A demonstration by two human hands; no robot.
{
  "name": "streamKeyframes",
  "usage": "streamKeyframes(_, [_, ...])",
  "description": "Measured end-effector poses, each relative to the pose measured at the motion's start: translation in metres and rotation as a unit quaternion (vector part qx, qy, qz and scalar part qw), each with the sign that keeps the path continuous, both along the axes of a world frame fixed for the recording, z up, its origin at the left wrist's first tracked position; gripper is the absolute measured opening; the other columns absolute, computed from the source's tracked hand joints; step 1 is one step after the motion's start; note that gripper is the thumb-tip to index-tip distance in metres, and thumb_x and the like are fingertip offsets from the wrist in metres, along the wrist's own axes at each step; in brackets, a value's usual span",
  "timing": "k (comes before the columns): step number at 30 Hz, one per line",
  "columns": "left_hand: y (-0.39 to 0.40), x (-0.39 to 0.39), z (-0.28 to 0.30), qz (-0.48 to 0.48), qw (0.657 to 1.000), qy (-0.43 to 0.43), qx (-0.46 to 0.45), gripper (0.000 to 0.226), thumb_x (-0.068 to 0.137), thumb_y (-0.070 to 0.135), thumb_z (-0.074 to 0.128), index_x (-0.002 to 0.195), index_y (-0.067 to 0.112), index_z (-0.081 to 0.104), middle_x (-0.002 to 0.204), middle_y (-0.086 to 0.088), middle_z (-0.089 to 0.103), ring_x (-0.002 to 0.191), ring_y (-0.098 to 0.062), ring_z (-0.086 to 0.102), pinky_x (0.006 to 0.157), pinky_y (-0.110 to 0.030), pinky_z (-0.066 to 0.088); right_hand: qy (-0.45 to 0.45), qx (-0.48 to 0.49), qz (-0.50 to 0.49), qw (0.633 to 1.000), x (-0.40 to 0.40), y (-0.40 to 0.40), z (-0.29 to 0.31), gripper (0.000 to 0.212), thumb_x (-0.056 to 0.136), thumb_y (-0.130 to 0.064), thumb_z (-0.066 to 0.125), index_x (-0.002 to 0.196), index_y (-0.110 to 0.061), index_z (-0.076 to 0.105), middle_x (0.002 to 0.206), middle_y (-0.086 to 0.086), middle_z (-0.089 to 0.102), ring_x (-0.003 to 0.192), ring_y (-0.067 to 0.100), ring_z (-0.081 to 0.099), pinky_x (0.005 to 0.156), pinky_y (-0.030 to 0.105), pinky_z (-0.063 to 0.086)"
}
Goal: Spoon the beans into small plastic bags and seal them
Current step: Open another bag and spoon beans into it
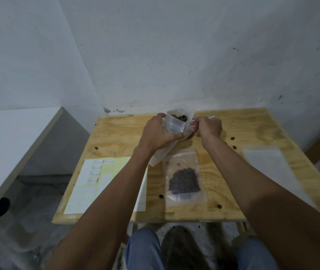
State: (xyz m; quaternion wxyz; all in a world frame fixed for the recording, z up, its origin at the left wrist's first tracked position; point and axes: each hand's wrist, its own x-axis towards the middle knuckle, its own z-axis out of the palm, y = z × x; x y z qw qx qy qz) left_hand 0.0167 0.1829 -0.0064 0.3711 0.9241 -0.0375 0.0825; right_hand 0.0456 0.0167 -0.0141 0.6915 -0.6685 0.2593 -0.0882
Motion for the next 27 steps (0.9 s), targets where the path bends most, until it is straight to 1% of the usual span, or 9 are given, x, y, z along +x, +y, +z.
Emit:
streamKeyframes(4, [0.004,-0.002,0.000,-0.003,1.000,-0.005,0.021,0.093,0.062,0.057,0.083,0.136,0.009,0.053,0.124,-0.005,0.065,0.106,-0.022,0.061,0.083,-0.037,0.053,-0.028,0.042,-0.035,0.998,-0.002,-0.001,0.006,0.009,0.087,-0.001,0.066,0.081,0.001,0.073,0.065,0.008,0.071,0.041,0.010,0.059,0.048,0.023,0.054])
streamKeyframes(9, [0.008,-0.010,0.003,-0.005,0.999,-0.005,0.041,0.106,0.055,0.072,0.072,0.136,0.008,0.051,0.125,-0.007,0.063,0.109,-0.025,0.059,0.083,-0.038,0.050,-0.055,0.076,-0.040,0.995,-0.008,-0.010,0.022,0.013,0.084,-0.001,0.068,0.071,-0.001,0.069,0.065,0.011,0.070,0.043,0.014,0.057,0.051,0.026,0.054])
streamKeyframes(12, [0.009,-0.011,0.003,0.003,0.998,-0.020,0.052,0.102,0.065,0.062,0.083,0.143,0.008,0.046,0.132,-0.010,0.058,0.118,-0.026,0.056,0.087,-0.034,0.046,-0.074,0.086,-0.025,0.993,-0.011,-0.016,0.030,0.010,0.083,-0.001,0.070,0.073,0.001,0.070,0.068,0.015,0.072,0.047,0.018,0.058,0.053,0.029,0.054])
streamKeyframes(15, [0.008,-0.013,0.008,0.008,0.998,-0.039,0.054,0.100,0.070,0.056,0.084,0.146,0.007,0.042,0.138,-0.011,0.055,0.123,-0.026,0.053,0.087,-0.029,0.039,-0.092,0.082,0.004,0.992,-0.019,-0.022,0.037,0.006,0.083,-0.001,0.070,0.078,0.004,0.071,0.067,0.014,0.072,0.050,0.020,0.059,0.053,0.029,0.054])
streamKeyframes(18, [0.004,-0.017,0.016,0.006,0.997,-0.059,0.051,0.100,0.069,0.055,0.085,0.145,0.006,0.043,0.136,-0.010,0.054,0.123,-0.026,0.052,0.086,-0.026,0.036,-0.116,0.082,0.048,0.989,-0.028,-0.029,0.038,0.005,0.084,0.001,0.070,0.083,0.005,0.073,0.067,0.015,0.071,0.051,0.019,0.058,0.053,0.030,0.053])
streamKeyframes(21, [0.000,-0.020,0.022,0.001,0.996,-0.072,0.054,0.100,0.067,0.055,0.086,0.143,0.005,0.044,0.133,-0.010,0.056,0.120,-0.026,0.053,0.086,-0.028,0.038,-0.147,0.067,0.085,0.983,-0.035,-0.034,0.035,0.004,0.087,-0.001,0.072,0.086,0.002,0.075,0.075,0.020,0.073,0.056,0.020,0.061,0.056,0.031,0.054])
streamKeyframes(23, [-0.003,-0.022,0.024,0.000,0.995,-0.082,0.058,0.101,0.063,0.064,0.080,0.138,0.005,0.047,0.126,-0.011,0.057,0.114,-0.027,0.055,0.084,-0.030,0.041,-0.167,0.057,0.090,0.980,-0.041,-0.037,0.035,0.008,0.090,-0.004,0.073,0.093,0.003,0.076,0.084,0.023,0.074,0.062,0.021,0.064,0.060,0.029,0.057])
streamKeyframes(25, [-0.004,-0.024,0.024,0.001,0.993,-0.095,0.068,0.105,0.058,0.073,0.067,0.134,0.004,0.048,0.124,-0.011,0.057,0.110,-0.027,0.055,0.084,-0.033,0.043,-0.181,0.066,0.082,0.978,-0.044,-0.040,0.034,0.011,0.092,-0.006,0.072,0.098,0.002,0.076,0.088,0.021,0.075,0.064,0.018,0.065,0.062,0.027,0.058])
streamKeyframes(27, [-0.002,-0.023,0.023,0.002,0.992,-0.103,0.077,0.105,0.059,0.072,0.069,0.136,0.004,0.047,0.127,-0.012,0.057,0.112,-0.028,0.054,0.087,-0.035,0.044,-0.187,0.076,0.061,0.977,-0.045,-0.042,0.033,0.009,0.093,-0.006,0.072,0.098,-0.001,0.077,0.090,0.018,0.076,0.064,0.015,0.065,0.063,0.026,0.058])
